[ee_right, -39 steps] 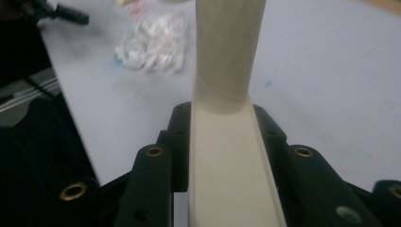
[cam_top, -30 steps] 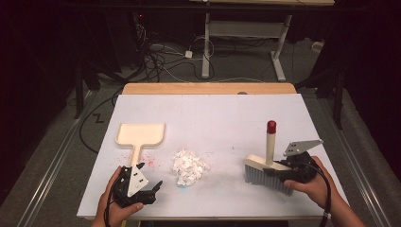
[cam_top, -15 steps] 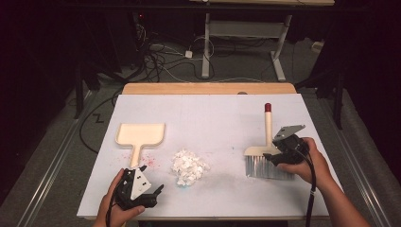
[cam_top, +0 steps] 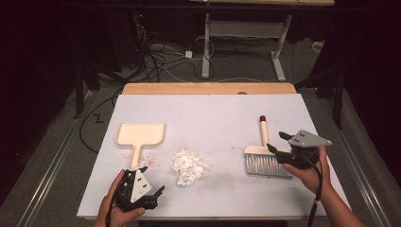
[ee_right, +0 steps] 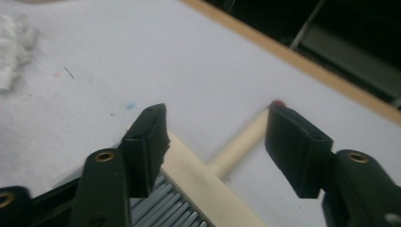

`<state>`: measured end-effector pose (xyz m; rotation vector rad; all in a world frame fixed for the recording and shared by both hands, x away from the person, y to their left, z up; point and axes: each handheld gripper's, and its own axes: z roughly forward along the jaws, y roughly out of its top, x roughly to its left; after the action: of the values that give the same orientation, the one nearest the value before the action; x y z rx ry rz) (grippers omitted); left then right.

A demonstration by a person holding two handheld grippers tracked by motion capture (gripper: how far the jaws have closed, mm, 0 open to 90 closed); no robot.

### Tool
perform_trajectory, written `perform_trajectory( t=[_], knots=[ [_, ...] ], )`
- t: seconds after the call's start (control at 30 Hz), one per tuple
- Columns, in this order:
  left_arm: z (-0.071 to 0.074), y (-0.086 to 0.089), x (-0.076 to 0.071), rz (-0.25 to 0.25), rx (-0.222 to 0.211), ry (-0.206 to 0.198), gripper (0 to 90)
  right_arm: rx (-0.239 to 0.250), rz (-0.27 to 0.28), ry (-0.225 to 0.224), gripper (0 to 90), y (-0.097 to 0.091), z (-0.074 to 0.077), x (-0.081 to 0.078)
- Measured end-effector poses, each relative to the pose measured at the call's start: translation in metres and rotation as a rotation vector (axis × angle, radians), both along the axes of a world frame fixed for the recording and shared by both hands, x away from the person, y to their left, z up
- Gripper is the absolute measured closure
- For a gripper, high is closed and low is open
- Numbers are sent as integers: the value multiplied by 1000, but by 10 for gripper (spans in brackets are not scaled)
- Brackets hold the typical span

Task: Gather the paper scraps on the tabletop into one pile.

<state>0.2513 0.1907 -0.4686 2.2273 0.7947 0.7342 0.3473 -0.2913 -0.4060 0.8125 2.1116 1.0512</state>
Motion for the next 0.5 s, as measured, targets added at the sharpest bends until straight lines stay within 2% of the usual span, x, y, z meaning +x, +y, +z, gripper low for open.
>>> perform_trajectory(
  t=[0.07, 0.1, 0.13, 0.2, 0.33, 0.43, 0.5],
  knots=[
    [1, 1, -1, 2, -2, -1, 166, 2, -35, -42, 325, -5, 0, -11],
    [1, 1, -1, 3, -5, -4, 166, 24, -48, -50, 307, -9, 0, -16],
    [1, 1, -1, 4, -5, -5, 166, 62, -55, -45, 285, -13, -1, -20],
    [1, 0, -2, 5, -8, -7, 166, 101, -71, -25, 262, -18, -5, -28],
    [1, -1, 0, 3, -3, -7, 165, 63, -122, -8, 226, -21, -17, -42],
    [2, -2, 2, 9, -11, -9, 164, 49, -134, -10, 212, -20, -22, -50],
    [2, -3, 5, 12, -15, -13, 163, 46, -120, -24, 210, -18, -22, -53]
  ],
)
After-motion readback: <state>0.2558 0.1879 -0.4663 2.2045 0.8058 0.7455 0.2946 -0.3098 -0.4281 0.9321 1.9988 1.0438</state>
